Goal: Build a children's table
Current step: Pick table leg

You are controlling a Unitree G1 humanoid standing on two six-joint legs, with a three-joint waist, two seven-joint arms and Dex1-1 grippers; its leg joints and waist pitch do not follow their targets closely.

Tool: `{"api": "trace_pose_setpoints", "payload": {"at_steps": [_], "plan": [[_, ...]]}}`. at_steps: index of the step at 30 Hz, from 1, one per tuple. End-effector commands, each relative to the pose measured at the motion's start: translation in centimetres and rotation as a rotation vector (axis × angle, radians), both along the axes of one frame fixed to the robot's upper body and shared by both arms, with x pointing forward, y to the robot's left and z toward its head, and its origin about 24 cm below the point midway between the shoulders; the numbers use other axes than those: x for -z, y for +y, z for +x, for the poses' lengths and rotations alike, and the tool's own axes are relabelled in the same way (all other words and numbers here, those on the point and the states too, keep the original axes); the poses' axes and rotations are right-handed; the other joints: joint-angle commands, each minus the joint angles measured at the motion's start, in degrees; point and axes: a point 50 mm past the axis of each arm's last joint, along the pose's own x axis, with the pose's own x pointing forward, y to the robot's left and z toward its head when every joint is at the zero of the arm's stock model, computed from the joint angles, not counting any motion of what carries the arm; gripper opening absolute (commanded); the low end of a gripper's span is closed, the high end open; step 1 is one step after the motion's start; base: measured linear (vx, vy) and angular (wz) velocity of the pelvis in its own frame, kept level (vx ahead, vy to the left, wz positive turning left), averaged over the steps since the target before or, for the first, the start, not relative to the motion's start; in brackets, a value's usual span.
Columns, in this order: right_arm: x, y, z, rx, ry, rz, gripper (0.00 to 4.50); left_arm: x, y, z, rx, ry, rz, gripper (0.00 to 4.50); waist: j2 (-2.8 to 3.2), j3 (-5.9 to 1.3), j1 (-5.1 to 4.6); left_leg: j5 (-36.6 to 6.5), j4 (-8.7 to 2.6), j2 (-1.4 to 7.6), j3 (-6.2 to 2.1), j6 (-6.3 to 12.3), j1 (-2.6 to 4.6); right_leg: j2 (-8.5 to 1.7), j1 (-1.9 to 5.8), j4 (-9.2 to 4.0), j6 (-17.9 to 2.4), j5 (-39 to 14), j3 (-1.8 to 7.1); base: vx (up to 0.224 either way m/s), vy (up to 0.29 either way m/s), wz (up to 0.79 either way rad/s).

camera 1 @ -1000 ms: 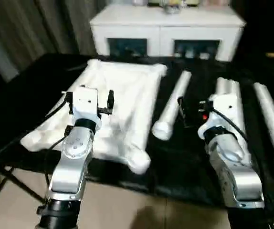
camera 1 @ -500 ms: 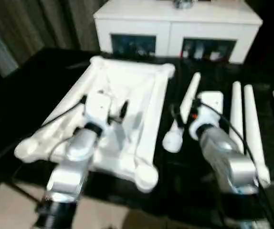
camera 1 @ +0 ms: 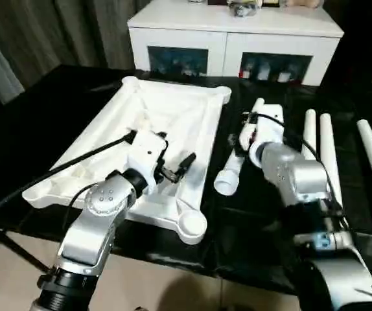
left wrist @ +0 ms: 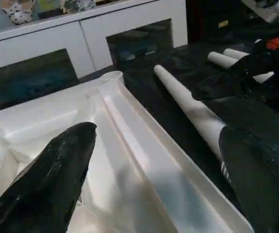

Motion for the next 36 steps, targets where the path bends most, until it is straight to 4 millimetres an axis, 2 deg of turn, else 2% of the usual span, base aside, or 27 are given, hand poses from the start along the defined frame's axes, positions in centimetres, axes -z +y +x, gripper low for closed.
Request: {"api": "trace_pose_setpoints", "payload": {"at_steps": [1,2,3,4,5,7,10,12,14,16,18,19,20,22,27,29,31,33,36], "plan": [[0.4,0.4,0.5,-0.018,0.044,0.080,4.48,-0.8,0.0,-0.4,0.054,-0.004,0.013,4.50,-0.99,-3.83,-0.05,-16.4,-5.28,2.45,-0.51,-0.79,-0.27,-3.10,2.36,-4.78,-9.0,-25.3,1.26,0.000,0.000,0.00],[0.5,0.4,0.5,-0.018,0.047,0.095,4.48,-0.8,0.0,-0.5,0.061,-0.004,0.013,4.50,-1.00,-4.10,0.04,-15.5,-5.15,2.54,-0.54,-0.74,-0.24,-3.27,2.41,-4.53,-9.3,-23.5,1.35,0.000,0.000,0.00],[0.6,0.7,0.7,-0.032,0.060,0.146,4.48,-1.0,0.0,-0.7,0.085,0.000,0.017,4.50,-0.82,-4.25,0.21,-12.4,-5.06,2.71,-0.28,-0.35,-0.21,-3.02,2.33,-4.19,-10.8,-17.4,1.42,0.000,0.000,0.00],[0.8,0.9,0.7,-0.045,0.075,0.190,4.48,-1.1,-0.2,-1.0,0.115,0.002,0.019,4.50,-1.20,-4.19,0.30,-10.1,-5.04,2.84,0.13,0.60,-0.28,-2.80,2.41,-3.92,-12.4,-12.5,1.31,0.000,0.000,0.00],[0.9,1.0,0.8,-0.042,0.082,0.202,4.48,-1.3,-0.3,-1.2,0.138,0.003,0.022,4.50,-1.06,-4.22,0.45,-9.4,-4.92,2.86,0.25,1.00,-0.29,-2.81,2.47,-3.66,-13.1,-11.1,1.31,0.000,0.000,0.00],[1.4,1.3,0.9,-0.064,0.108,0.217,4.48,-1.5,-0.5,-1.6,0.178,0.006,0.044,4.50,-0.97,-4.66,0.77,-4.4,-4.65,3.14,0.80,2.52,-0.16,-2.76,2.74,-2.90,-15.5,-5.0,1.08,0.000,0.000,0.00],[2.4,1.2,0.6,-0.062,0.163,0.139,4.48,-1.4,-0.9,-2.2,0.232,0.020,0.077,4.50,-0.87,-4.94,1.10,1.1,-4.20,3.09,1.18,4.87,-0.24,-2.44,2.74,-2.19,-17.4,2.7,0.85,0.000,0.000,0.00],[3.0,1.0,0.4,-0.050,0.208,0.093,4.48,-1.5,-1.1,-2.5,0.250,0.022,0.082,4.50,-1.15,-4.78,1.35,0.3,-4.26,3.16,1.38,5.25,-0.25,-2.55,2.82,-2.32,-17.7,2.1,0.93,0.000,0.000,0.00],[3.6,0.7,0.1,-0.045,0.265,0.063,4.48,-1.6,-1.2,-2.7,0.265,0.023,0.094,4.50,-1.16,-4.52,1.58,-2.6,-4.51,3.28,1.47,4.40,-0.04,-2.53,2.72,-2.65,-17.2,-1.5,0.99,0.000,0.000,0.00],[3.9,0.3,-0.1,-0.029,0.299,0.058,4.31,-1.8,-1.3,-2.9,0.281,0.022,0.097,4.50,-1.19,-4.14,1.76,-7.5,-4.82,3.42,1.60,2.17,0.25,-2.58,2.40,-3.17,-15.8,-7.5,1.17,0.000,0.000,0.00],[4.1,-0.1,-0.1,-0.012,0.319,0.049,4.21,-2.0,-1.4,-3.0,0.300,0.022,0.096,4.50,-1.23,-4.03,1.81,-10.3,-4.98,3.48,1.78,0.46,0.50,-2.50,2.11,-3.46,-14.5,-10.9,1.22,0.000,0.000,0.00],[4.2,-0.4,-0.1,-0.002,0.328,0.045,3.98,-2.1,-1.5,-3.1,0.309,0.023,0.096,4.50,-1.13,-4.00,1.83,-11.7,-5.03,3.55,1.97,-0.62,0.70,-2.46,1.90,-3.59,-13.8,-12.5,1.23,0.000,0.000,0.00],[4.3,-0.5,-0.1,0.001,0.332,0.043,3.98,-2.1,-1.5,-3.2,0.312,0.024,0.096,4.50,-1.19,-3.99,1.80,-12.2,-5.02,3.52,2.07,-0.99,0.77,-2.40,1.79,-3.70,-13.4,-12.9,1.25,0.000,0.000,0.00],[4.4,-1.0,-0.2,0.016,0.344,0.034,3.82,-2.3,-1.8,-3.4,0.336,0.035,0.090,4.50,-1.26,-3.96,1.76,-12.7,-5.17,3.53,1.96,-1.93,0.45,-2.40,1.91,-3.66,-12.3,-13.7,1.24,0.000,0.000,0.00],[4.4,-2.0,-0.3,0.038,0.358,0.037,3.37,-2.4,-1.9,-3.3,0.330,0.028,0.101,4.50,-1.23,-4.00,1.68,-13.5,-5.16,3.39,1.88,-2.14,0.23,-2.43,1.89,-3.87,-11.1,-15.5,1.24,0.000,0.000,0.00],[4.4,-2.4,-0.3,0.051,0.357,0.042,3.17,-2.5,-1.9,-3.2,0.319,0.022,0.104,4.50,-1.40,-3.99,1.64,-13.9,-5.11,3.36,1.92,-2.14,0.28,-2.36,1.78,-4.05,-10.7,-16.4,1.23,0.000,0.000,0.00],[4.1,-2.9,-0.2,0.073,0.346,0.066,3.07,-2.6,-1.8,-3.0,0.305,0.028,0.094,4.50,-1.22,-4.04,1.70,-13.8,-5.08,3.37,1.92,-2.23,0.36,-2.28,1.67,-4.03,-10.7,-16.2,1.19,0.000,0.000,0.00],[4.0,-3.0,-0.2,0.069,0.348,0.075,2.94,-2.7,-1.7,-2.9,0.292,0.029,0.093,4.50,-1.32,-4.12,1.67,-12.8,-5.08,3.33,1.88,-2.07,0.08,-2.29,1.89,-3.87,-10.9,-14.9,1.15,0.000,0.000,0.00],[4.2,-3.2,-0.3,0.068,0.355,0.080,2.71,-2.6,-1.7,-2.7,0.279,0.030,0.104,4.50,-1.24,-4.24,1.65,-11.8,-4.94,3.32,1.93,-1.64,0.04,-2.28,1.94,-3.78,-11.4,-13.4,1.14,0.000,0.000,0.00]]}}
